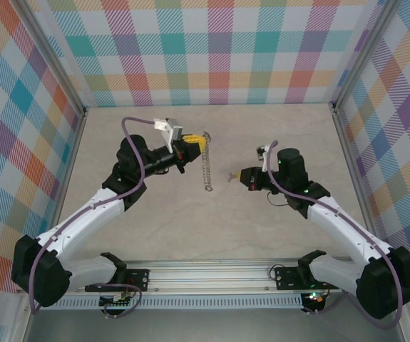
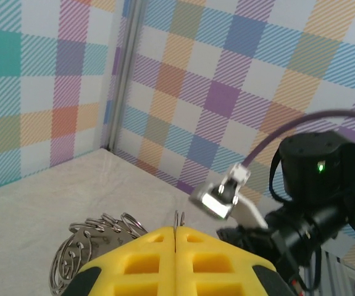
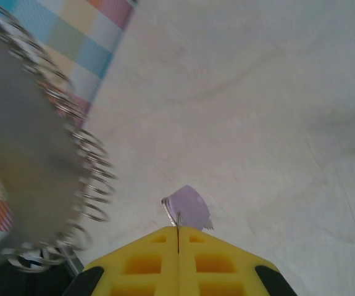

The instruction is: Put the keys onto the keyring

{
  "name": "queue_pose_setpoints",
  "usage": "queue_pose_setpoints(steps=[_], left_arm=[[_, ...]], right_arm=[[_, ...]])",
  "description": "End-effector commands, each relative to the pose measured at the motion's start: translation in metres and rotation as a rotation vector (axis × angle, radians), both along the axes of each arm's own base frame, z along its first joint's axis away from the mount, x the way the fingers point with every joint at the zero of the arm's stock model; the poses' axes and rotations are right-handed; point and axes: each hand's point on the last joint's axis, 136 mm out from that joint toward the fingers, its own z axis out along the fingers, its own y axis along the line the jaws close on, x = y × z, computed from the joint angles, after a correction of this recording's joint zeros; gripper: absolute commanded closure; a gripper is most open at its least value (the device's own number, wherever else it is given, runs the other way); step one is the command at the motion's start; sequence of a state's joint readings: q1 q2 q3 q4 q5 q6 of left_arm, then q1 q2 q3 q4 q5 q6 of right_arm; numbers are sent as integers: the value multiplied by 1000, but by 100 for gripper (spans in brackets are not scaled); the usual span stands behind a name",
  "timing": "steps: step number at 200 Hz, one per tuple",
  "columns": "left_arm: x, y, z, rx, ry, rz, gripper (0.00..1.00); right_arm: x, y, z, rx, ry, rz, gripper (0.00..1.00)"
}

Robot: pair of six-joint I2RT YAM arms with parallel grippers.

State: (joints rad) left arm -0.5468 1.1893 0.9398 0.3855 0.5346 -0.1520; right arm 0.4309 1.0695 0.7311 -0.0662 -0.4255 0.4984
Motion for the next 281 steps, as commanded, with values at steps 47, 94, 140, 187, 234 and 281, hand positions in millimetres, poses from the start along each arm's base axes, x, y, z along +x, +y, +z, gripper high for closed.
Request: queue_pose_setpoints(steps=[47,94,140,187,234,281], left_arm=[[-9,-18,39,53,-104,-156,100],[-13,-33,51,63,-113,-268,100],[-18,-43,55,65,-112,-313,100],[-26,-52,50,130,-120,-324,100],[-32,-55,53,158,-140,-343,100],[-33,-58,50,172,-141,-362,100]], right_arm=[[-1,-2,116,140,-412,108,100],[-19,-11,165,132,-582,107,100],[-35,-14,197,154,-679,131,100],[-36,-8,206,163,-687,177,100],[-33,0,207,185,-663,221,100],[-30,4,209,205,-642,235,100]])
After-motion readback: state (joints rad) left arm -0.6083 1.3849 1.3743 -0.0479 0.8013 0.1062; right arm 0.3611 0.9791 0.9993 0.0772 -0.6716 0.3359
